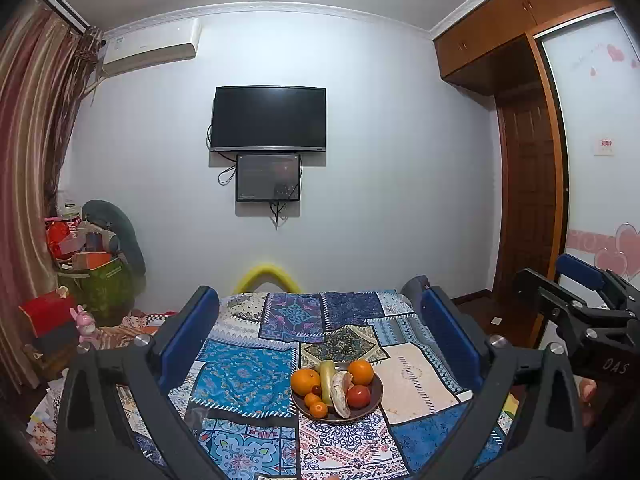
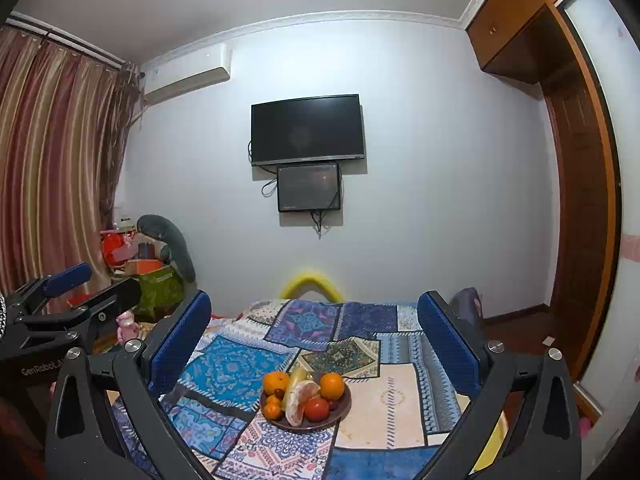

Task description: Organize fruits

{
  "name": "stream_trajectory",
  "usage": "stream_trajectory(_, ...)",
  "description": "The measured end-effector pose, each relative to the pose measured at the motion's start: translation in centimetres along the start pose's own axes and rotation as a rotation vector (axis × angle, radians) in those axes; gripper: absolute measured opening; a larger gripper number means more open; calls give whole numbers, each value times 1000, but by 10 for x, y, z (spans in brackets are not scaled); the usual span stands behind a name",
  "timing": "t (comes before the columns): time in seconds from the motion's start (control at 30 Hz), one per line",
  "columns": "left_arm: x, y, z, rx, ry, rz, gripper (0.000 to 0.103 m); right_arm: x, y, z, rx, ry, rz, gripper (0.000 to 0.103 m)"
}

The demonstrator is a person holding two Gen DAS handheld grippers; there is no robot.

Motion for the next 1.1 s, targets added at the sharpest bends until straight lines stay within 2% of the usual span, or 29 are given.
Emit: stream_trajectory(1.1, 3, -5, -1, 2, 25, -49, 103, -2, -2, 6, 4, -12, -10, 103)
Point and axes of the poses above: each gripper's, at about its wrist camera, not at the fingertips, and x roughly the way its jaws point, y to its left, z to its top, the point moved 8 cm from there along x, roughly the way its jaws point, and after that the axes turned 1 degree about -x, right-handed, at the moved point
